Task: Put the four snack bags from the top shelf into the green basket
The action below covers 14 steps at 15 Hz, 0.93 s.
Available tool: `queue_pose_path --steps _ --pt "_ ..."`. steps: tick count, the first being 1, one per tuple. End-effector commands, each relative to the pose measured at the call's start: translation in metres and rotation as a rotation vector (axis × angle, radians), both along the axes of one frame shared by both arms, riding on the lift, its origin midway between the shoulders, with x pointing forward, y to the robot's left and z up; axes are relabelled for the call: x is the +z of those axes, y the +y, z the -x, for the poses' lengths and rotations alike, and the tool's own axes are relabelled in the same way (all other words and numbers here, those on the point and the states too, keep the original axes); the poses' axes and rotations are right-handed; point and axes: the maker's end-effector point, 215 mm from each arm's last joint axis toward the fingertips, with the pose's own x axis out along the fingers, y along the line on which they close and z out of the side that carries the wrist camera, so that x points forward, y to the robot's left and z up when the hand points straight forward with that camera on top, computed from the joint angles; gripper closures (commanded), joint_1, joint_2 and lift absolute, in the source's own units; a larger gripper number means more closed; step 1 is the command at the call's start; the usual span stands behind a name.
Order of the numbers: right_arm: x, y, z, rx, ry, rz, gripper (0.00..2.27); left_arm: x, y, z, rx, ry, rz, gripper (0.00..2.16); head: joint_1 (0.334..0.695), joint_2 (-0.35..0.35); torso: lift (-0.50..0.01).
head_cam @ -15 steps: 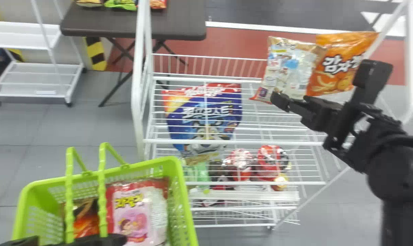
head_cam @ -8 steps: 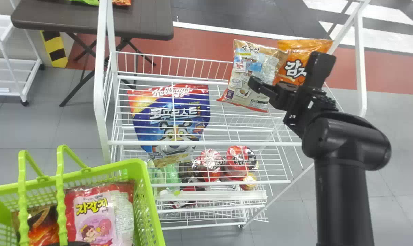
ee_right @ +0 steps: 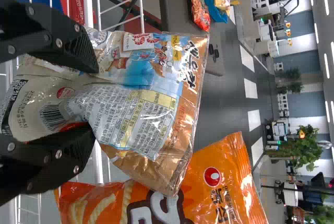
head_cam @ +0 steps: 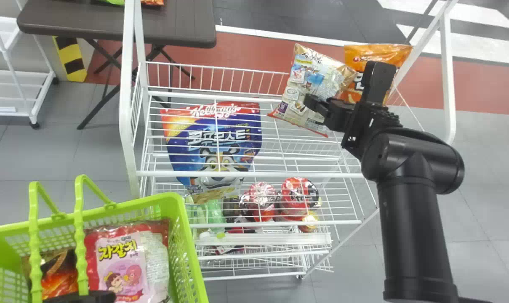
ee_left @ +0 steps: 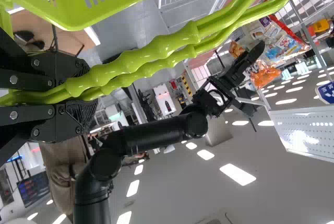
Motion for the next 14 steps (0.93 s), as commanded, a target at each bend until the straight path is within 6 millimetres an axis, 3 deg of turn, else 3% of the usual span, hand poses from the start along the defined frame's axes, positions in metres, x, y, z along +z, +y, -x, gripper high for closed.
queue_pose_path --steps 1,4,6,8,10,14 --pt "0.003 0.002 0.008 0.006 -0.012 -0.004 2.25 0.002 0.000 0.001 -0.004 -0.001 0.009 2.15 0.695 -0.226 0.000" --pt "0.022 0.005 0.022 0.019 -0.062 0.006 2.25 0.002 0.000 0.002 -0.004 0.000 0.009 2.15 0.695 -0.225 0.000" --pt "0.046 0.009 0.035 0.031 -0.106 0.000 2.25 0.002 -0.001 0.002 -0.007 -0.001 0.010 2.15 0.695 -0.226 0.000" --pt "0.062 0.025 0.058 0.068 -0.111 -0.025 2.25 0.003 -0.002 0.003 -0.010 -0.002 0.011 2.15 0.695 -0.226 0.000" --pt "0.084 0.057 0.091 0.129 -0.120 -0.056 2.25 0.004 -0.003 0.002 -0.011 -0.005 0.011 2.15 0.695 -0.215 0.000" --pt "0.096 0.152 0.186 0.316 -0.043 -0.131 2.25 0.004 -0.002 0.002 -0.011 -0.005 0.008 2.15 0.695 -0.153 0.000"
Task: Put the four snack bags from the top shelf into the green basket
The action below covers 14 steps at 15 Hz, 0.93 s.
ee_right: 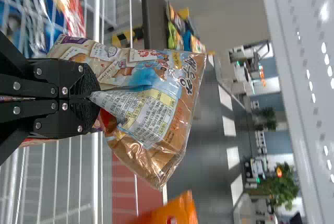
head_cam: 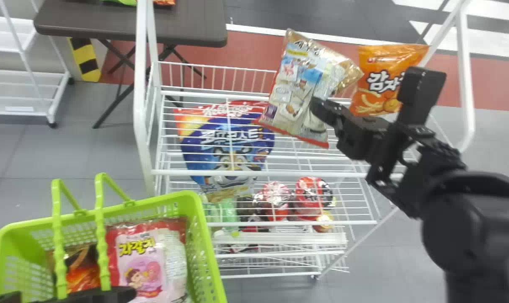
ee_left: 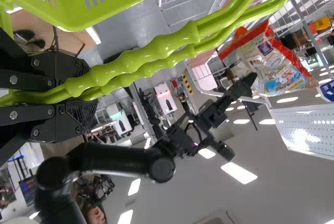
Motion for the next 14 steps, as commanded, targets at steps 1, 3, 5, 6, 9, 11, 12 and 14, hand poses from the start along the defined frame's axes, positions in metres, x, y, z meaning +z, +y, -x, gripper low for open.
queue_pose_path --steps 1,3,5,6,9,11,12,14 --pt "-0.004 0.059 0.064 0.134 0.098 -0.041 2.25 0.002 -0.001 0.001 -0.006 -0.003 0.009 2.15 0.695 -0.103 0.000" --pt "-0.029 0.101 0.119 0.243 0.255 -0.053 2.25 0.003 -0.001 0.001 -0.006 -0.001 0.009 2.15 0.695 -0.043 0.000" --pt "-0.049 0.135 0.165 0.350 0.386 -0.085 2.25 0.004 -0.001 0.001 -0.007 -0.003 0.009 2.15 0.695 0.022 0.000" --pt "-0.054 0.151 0.181 0.400 0.431 -0.095 2.25 0.004 -0.002 0.001 -0.008 0.000 0.010 2.15 0.695 0.059 0.000" --pt "-0.065 0.190 0.203 0.504 0.493 -0.101 2.25 0.004 -0.007 0.002 -0.016 0.001 0.017 2.15 0.695 0.183 0.000" --pt "-0.087 0.219 0.209 0.562 0.551 -0.087 2.25 0.006 -0.008 0.003 -0.020 0.000 0.019 2.15 0.695 0.233 0.000" --pt "-0.099 0.237 0.213 0.601 0.582 -0.079 2.25 0.007 -0.011 0.003 -0.027 -0.005 0.021 2.15 0.695 0.288 0.000" --pt "-0.118 0.279 0.208 0.661 0.580 -0.068 2.24 0.008 -0.015 0.005 -0.035 -0.006 0.025 2.15 0.695 0.340 0.000"
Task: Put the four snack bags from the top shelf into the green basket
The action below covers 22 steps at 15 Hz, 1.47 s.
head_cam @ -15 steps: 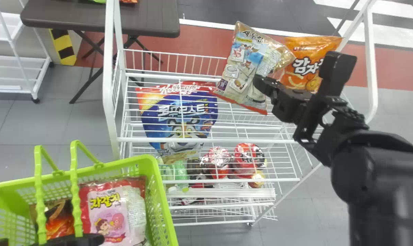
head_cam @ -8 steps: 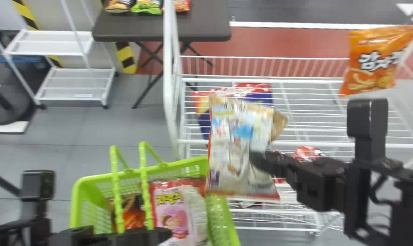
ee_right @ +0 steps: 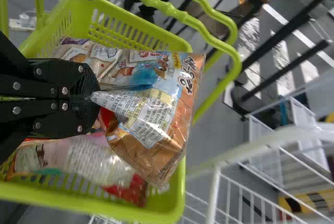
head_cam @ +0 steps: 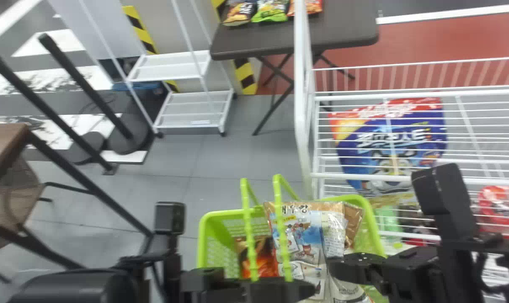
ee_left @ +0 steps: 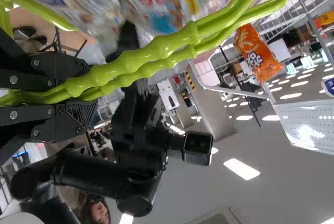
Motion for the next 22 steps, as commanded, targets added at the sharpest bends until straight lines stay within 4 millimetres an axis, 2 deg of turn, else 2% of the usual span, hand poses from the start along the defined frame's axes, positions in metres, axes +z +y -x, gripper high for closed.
queue_pose_path --steps 1,3,4,5,6,7,9,12,13,15,17,18,20,22 --pt "-0.015 0.049 -0.015 0.041 -0.042 -0.030 2.24 0.003 -0.003 0.002 -0.011 -0.002 0.012 2.15 0.695 0.350 0.000" --pt "-0.022 0.085 -0.032 0.048 -0.088 -0.075 2.23 0.003 -0.004 0.002 -0.014 -0.005 0.013 2.15 0.695 0.350 0.000" --pt "-0.023 0.100 -0.040 0.046 -0.107 -0.092 2.03 0.003 -0.004 0.002 -0.014 -0.005 0.013 2.15 0.695 0.350 0.000" --pt "-0.029 0.104 -0.043 0.050 -0.095 -0.082 1.54 0.003 -0.004 0.002 -0.014 -0.005 0.013 2.15 0.695 0.350 0.000" --pt "-0.037 0.105 -0.036 0.069 -0.059 -0.070 0.53 0.003 -0.004 0.002 -0.014 -0.005 0.013 2.15 0.695 0.350 0.000" --pt "-0.043 0.102 -0.026 0.093 -0.019 -0.055 0.00 0.003 -0.004 0.002 -0.015 -0.005 0.012 2.15 0.695 0.350 0.000" --pt "-0.058 0.085 0.003 0.137 0.096 -0.029 0.00 0.003 -0.003 0.002 -0.016 -0.005 0.010 2.15 0.695 0.350 0.000" --pt "-0.038 0.043 0.014 0.128 0.161 -0.038 0.01 0.003 -0.003 0.002 -0.017 -0.005 0.010 2.15 0.695 0.350 0.000" --pt "-0.027 0.021 0.007 0.083 0.152 -0.049 0.01 0.002 -0.002 0.002 -0.016 -0.004 0.009 2.15 0.695 0.350 0.000" --pt "-0.006 -0.044 -0.032 -0.068 0.065 -0.036 0.01 0.002 -0.002 0.002 -0.015 -0.003 0.010 2.15 0.695 0.350 0.000" --pt "0.018 -0.129 -0.095 -0.292 -0.070 0.006 0.01 0.002 -0.002 0.002 -0.014 -0.001 0.010 2.15 0.695 0.350 0.000" --pt "0.029 -0.173 -0.129 -0.403 -0.155 0.043 0.01 0.001 -0.001 0.002 -0.014 0.000 0.010 2.15 0.695 0.212 0.000" --pt "0.038 -0.258 -0.191 -0.593 -0.302 0.192 0.01 0.001 -0.001 0.002 -0.012 0.001 0.010 2.15 0.695 0.064 0.000" --pt "0.047 -0.321 -0.246 -0.718 -0.423 0.279 0.01 0.001 -0.001 0.002 -0.012 -0.001 0.011 2.15 0.695 -0.077 0.000"
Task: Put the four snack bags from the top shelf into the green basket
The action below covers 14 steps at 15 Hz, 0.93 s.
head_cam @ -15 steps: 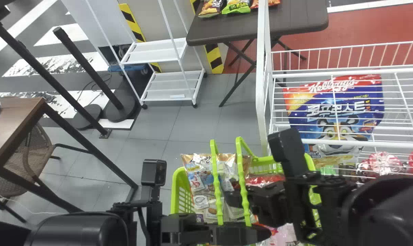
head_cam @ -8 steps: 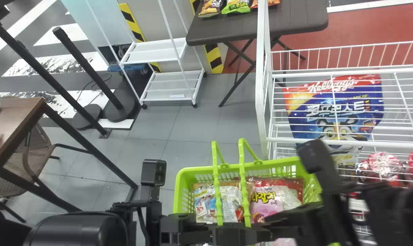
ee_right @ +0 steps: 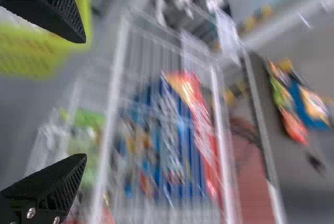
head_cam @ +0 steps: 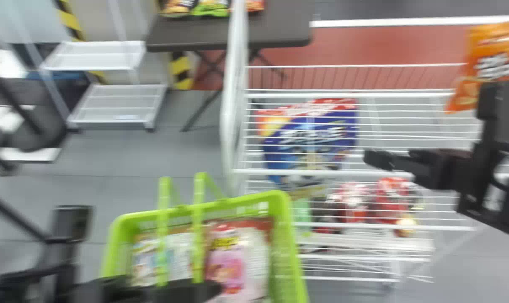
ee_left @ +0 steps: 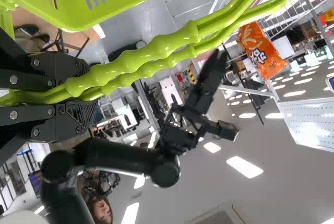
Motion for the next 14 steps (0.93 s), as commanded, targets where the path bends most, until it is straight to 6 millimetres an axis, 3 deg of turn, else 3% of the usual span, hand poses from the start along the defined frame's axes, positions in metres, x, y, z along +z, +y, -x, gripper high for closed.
queue_pose_path --steps 1,3,4,8,14 --pt "0.005 -0.065 -0.058 -0.127 -0.100 0.108 0.01 0.001 0.001 0.001 -0.001 0.000 0.008 2.15 0.695 -0.122 0.000" --pt "0.011 -0.107 -0.097 -0.206 -0.194 0.193 0.01 -0.001 0.003 0.001 0.005 0.003 0.007 2.15 0.695 -0.225 0.000" --pt "0.013 -0.124 -0.116 -0.232 -0.235 0.228 0.01 -0.001 0.005 0.001 0.011 0.002 0.008 2.15 0.695 -0.245 0.000" --pt "0.000 -0.179 -0.150 -0.313 -0.232 0.322 0.01 -0.004 0.009 0.001 0.024 0.004 0.007 2.15 0.695 -0.311 0.000" --pt "-0.019 -0.204 -0.186 -0.300 -0.199 0.495 0.11 -0.004 0.009 0.001 0.020 0.004 0.007 2.15 0.695 -0.350 0.000"
